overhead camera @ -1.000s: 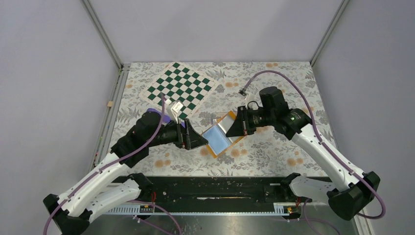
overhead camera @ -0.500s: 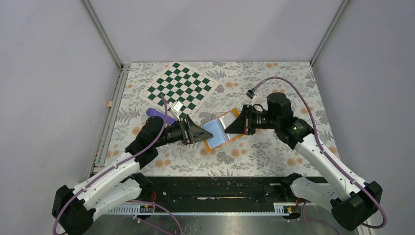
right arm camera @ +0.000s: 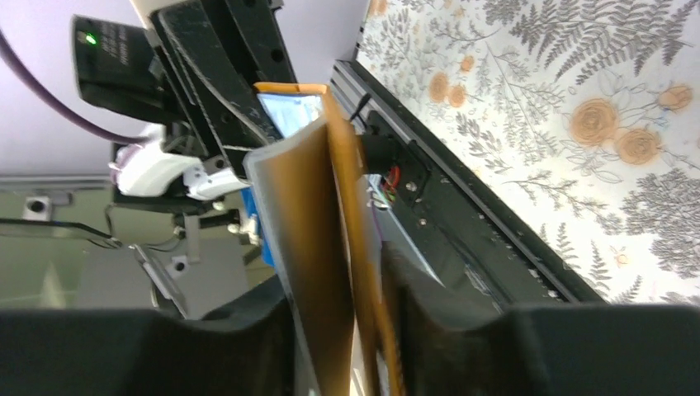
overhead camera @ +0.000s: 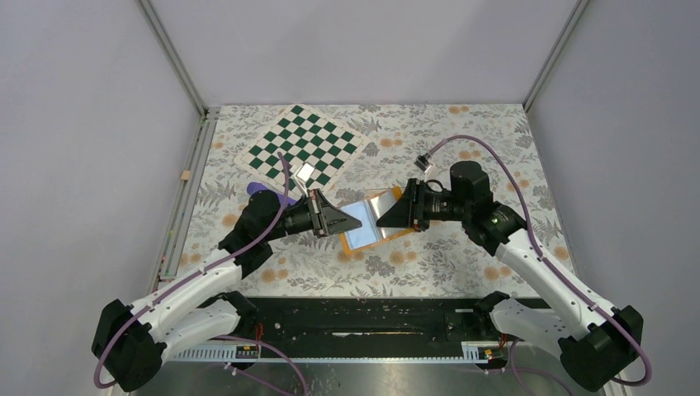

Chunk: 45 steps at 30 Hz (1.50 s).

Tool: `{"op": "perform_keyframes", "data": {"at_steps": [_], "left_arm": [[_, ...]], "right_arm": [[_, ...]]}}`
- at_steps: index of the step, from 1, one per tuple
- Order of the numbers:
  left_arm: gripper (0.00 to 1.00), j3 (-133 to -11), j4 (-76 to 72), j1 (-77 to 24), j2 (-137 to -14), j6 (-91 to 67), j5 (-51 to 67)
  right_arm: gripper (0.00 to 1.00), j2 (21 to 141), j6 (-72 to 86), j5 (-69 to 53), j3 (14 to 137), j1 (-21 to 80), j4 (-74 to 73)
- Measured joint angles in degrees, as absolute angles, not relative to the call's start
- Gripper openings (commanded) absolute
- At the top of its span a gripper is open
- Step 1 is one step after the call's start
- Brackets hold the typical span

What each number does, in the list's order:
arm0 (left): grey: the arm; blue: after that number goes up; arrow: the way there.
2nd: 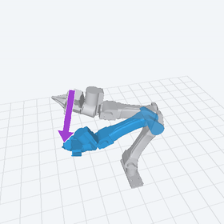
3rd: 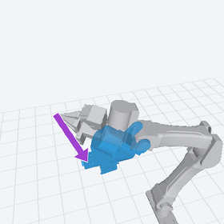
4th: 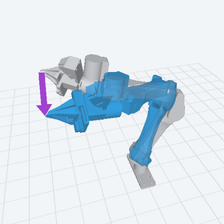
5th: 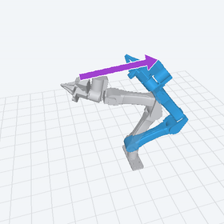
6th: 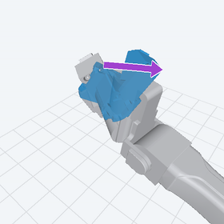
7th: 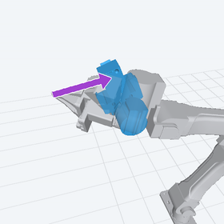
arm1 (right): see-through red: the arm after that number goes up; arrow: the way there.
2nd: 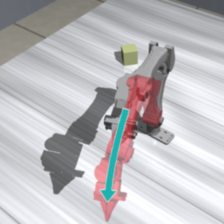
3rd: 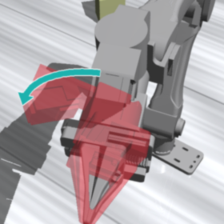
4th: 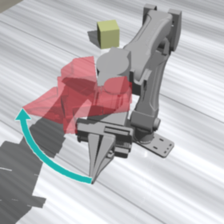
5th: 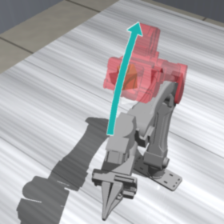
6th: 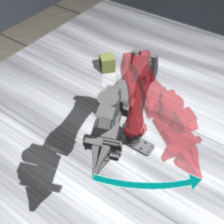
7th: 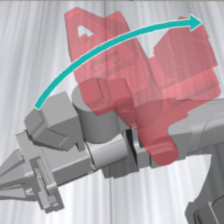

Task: Put the credit cards into the card holder
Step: Open the card holder at the center of the board.

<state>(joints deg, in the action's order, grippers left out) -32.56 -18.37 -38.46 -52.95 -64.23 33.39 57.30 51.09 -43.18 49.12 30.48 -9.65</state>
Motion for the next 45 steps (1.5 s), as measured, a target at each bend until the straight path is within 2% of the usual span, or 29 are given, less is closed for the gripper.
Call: {"op": "perform_keyframes", "data": {"at_steps": [3,8,10,13,15,18,27,29,31,33,35,39,45], "left_arm": [[0.0,-34.24,-12.71,-38.46,-51.92,-61.06,33.76],[0.0,-36.42,-6.22,-38.39,-50.98,-56.84,35.86],[0.0,-36.56,-4.95,-38.39,-50.87,-55.77,36.56],[0.0,-36.62,-2.55,-38.35,-50.39,-54.35,37.15],[0.0,-36.62,-1.78,-38.35,-50.24,-53.76,37.5],[0.0,-36.62,-1.13,-38.35,-50.24,-53.39,37.76],[0.06,-37.19,0.69,-38.35,-50.24,-52.1,38.17],[0.13,-37.67,1.67,-38.35,-50.24,-51.35,38.17],[0.25,-38.04,2.74,-38.37,-50.24,-50.57,38.04],[0.49,-38.63,4.43,-38.39,-50.24,-49.54,37.45],[0.65,-39.38,6.83,-38.39,-50.15,-48.12,36.18],[0.75,-40.86,13.37,-38.39,-49.21,-45.82,30.94],[0.77,-41.91,22.11,-38.39,-46.52,-44.6,20.93]], "right_arm": [[0.62,57.3,48.42,-43.44,49.67,30.24,-12.49],[0.63,58.0,44.71,-44.6,51.79,29.87,-15.88],[0.59,58.85,43.66,-45.98,52.49,29.87,-16.38],[0.43,60.25,42.41,-48.77,52.97,29.82,-16.64],[0.29,60.99,42.04,-50.7,52.99,29.82,-16.47],[0.01,61.63,42.17,-53.01,52.97,29.82,-15.86],[0.0,61.71,41.3,-53.54,52.01,29.61,-16.21],[0.0,61.69,40.29,-52.71,52.01,29.61,-17.26],[0.0,61.58,39.07,-51.2,52.07,29.61,-19.07],[0.0,61.47,37.71,-49.3,52.29,29.61,-21.58],[0.0,61.1,36.58,-47.09,52.34,29.61,-24.21],[0.0,60.69,35.75,-44.34,52.25,29.61,-26.59],[0.0,62.24,35.42,-41.98,51.11,29.61,-26.44]]}}
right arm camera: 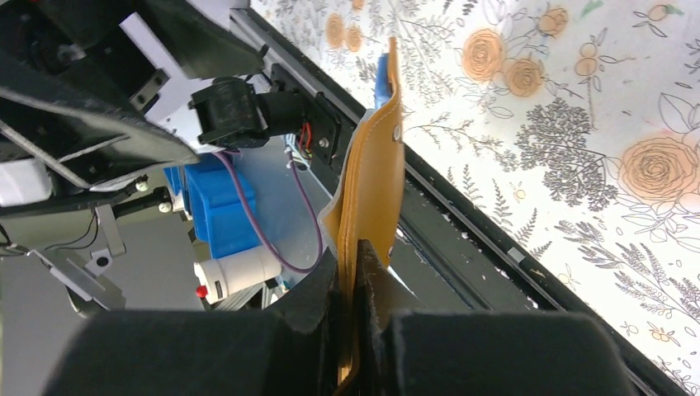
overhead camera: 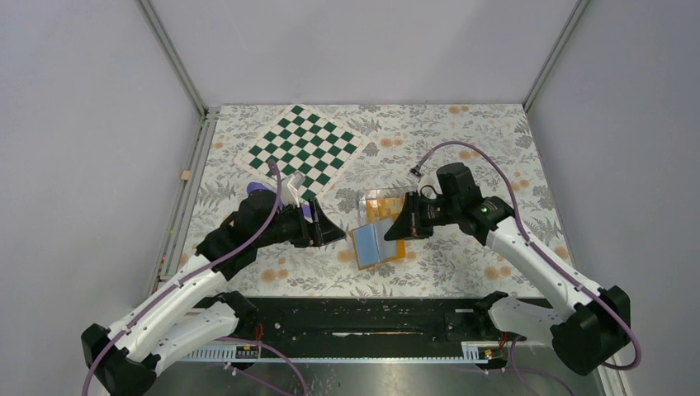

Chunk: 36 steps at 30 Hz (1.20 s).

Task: Put the credit cards into the card holder
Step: Open the card holder at the center of the board, then place the card holder at the center of the board.

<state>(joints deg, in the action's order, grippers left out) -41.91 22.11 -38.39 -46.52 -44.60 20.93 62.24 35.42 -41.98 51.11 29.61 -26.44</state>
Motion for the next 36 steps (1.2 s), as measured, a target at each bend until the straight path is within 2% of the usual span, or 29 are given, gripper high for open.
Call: {"op": "perform_keyframes", "data": {"at_steps": [11,21,23,26,29,36], "left_arm": [[0.77,-41.89,26.2,-38.39,-45.47,-44.56,16.82],[0.77,-41.91,26.5,-38.39,-46.24,-44.34,16.93],[0.77,-41.93,26.5,-38.39,-46.24,-44.31,17.06],[0.77,-42.02,26.5,-38.39,-46.24,-44.07,17.12],[0.77,-42.04,26.5,-38.39,-46.24,-43.94,17.12],[0.77,-42.61,26.59,-38.39,-46.24,-43.94,17.12]], "right_arm": [[0.0,72.29,38.61,-40.73,44.53,29.61,-15.59],[0.01,75.0,38.81,-35.07,38.65,29.47,-14.44],[0.1,75.24,38.61,-34.0,38.26,29.3,-15.11],[0.14,76.49,37.34,-32.53,38.41,28.84,-16.93],[0.23,78.48,35.55,-31.05,39.05,28.56,-20.08],[0.6,79.57,32.08,-26.79,41.23,28.36,-27.07]]}}
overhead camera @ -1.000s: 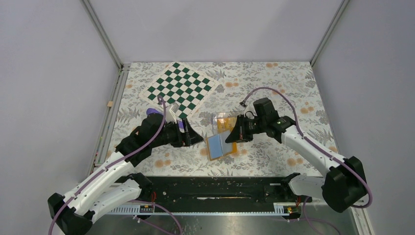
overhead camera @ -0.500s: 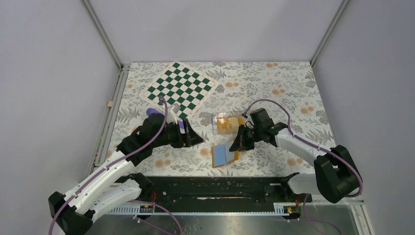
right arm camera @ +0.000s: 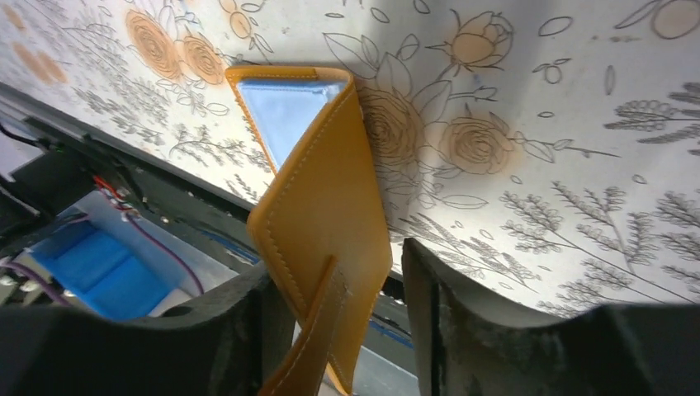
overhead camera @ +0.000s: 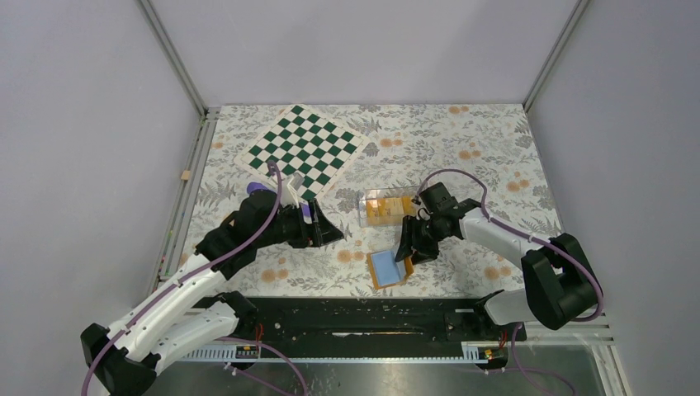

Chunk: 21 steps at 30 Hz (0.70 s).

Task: Put the credit cards into the card holder
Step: Place the card holder at the center of the board.

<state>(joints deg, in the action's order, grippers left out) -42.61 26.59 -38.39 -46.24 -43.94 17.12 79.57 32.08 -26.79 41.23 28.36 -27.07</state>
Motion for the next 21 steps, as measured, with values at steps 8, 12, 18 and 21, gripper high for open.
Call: {"op": "perform_keyframes", "data": {"at_steps": [8,12,18,21], "left_arm": [[0.77,-43.59,26.94,-38.39,-46.39,-43.75,17.12],[0.76,-43.59,26.83,-38.39,-47.81,-43.83,17.43],[0.75,-43.48,25.47,-38.39,-50.98,-45.1,19.2],[0.75,-43.33,24.47,-38.48,-52.38,-45.8,20.16]], "right_arm": [[0.7,79.44,27.4,-19.97,44.86,28.34,-35.05],[0.69,78.83,24.82,-16.08,46.02,28.34,-38.52],[0.7,79.68,22.63,-11.97,46.02,28.34,-40.8],[0.69,81.43,22.15,-10.02,46.02,28.32,-41.17]]}}
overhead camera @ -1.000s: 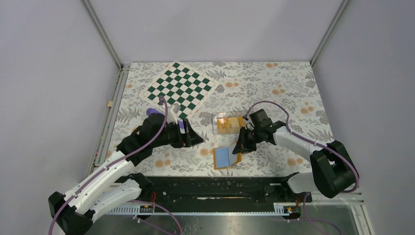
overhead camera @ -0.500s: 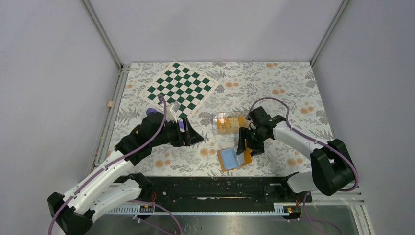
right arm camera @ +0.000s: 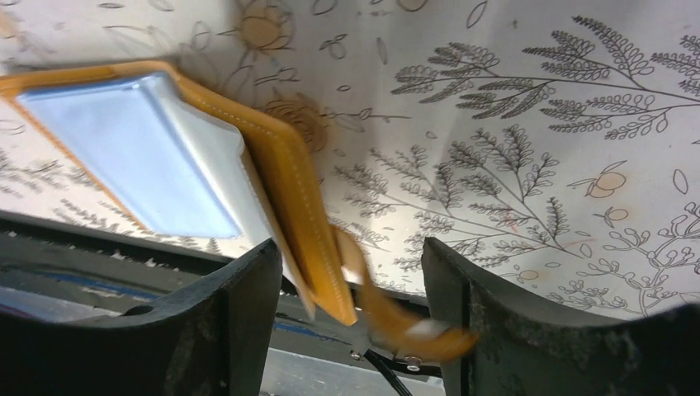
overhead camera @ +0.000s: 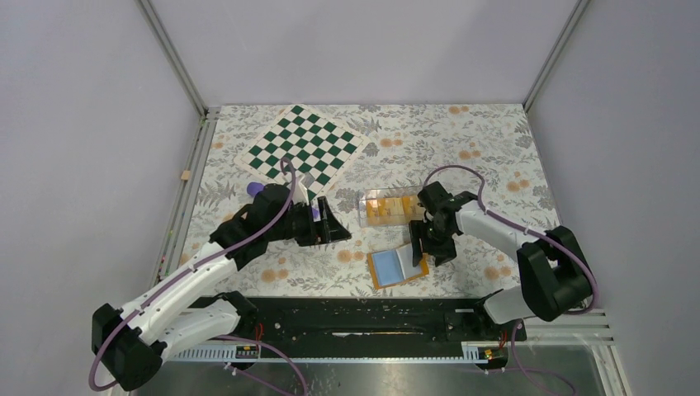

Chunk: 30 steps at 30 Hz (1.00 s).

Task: Put the credit cards into the card holder
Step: Place the card holder at the center of the board.

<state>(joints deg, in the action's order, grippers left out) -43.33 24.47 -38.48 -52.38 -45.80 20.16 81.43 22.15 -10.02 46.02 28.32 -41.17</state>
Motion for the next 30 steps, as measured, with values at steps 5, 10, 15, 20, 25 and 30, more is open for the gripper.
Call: {"op": "perform_keyframes", "data": {"at_steps": [5,10,15,20,25,30], "left_arm": [[0.75,-42.72,22.63,-39.86,-54.06,-47.11,20.84],[0.75,-42.61,21.63,-41.12,-54.19,-48.21,20.84],[0.74,-42.61,20.88,-41.36,-54.24,-48.53,20.84],[0.74,-42.61,20.86,-41.36,-54.24,-48.56,20.82],[0.76,-42.61,20.97,-41.36,-54.19,-48.77,20.36],[0.77,-42.76,23.75,-41.36,-54.11,-48.93,17.89]], "right_arm": [[0.69,85.71,21.87,-8.14,46.02,28.34,-40.86],[0.53,88.38,21.89,-7.16,46.09,28.34,-39.79],[0.43,88.51,22.09,-7.94,46.0,28.34,-38.35],[0.38,88.31,22.33,-9.3,45.56,28.29,-37.04],[0.38,86.78,22.98,-11.81,43.83,28.03,-34.94],[0.4,85.38,24.03,-14.52,42.37,28.01,-34.57]]}}
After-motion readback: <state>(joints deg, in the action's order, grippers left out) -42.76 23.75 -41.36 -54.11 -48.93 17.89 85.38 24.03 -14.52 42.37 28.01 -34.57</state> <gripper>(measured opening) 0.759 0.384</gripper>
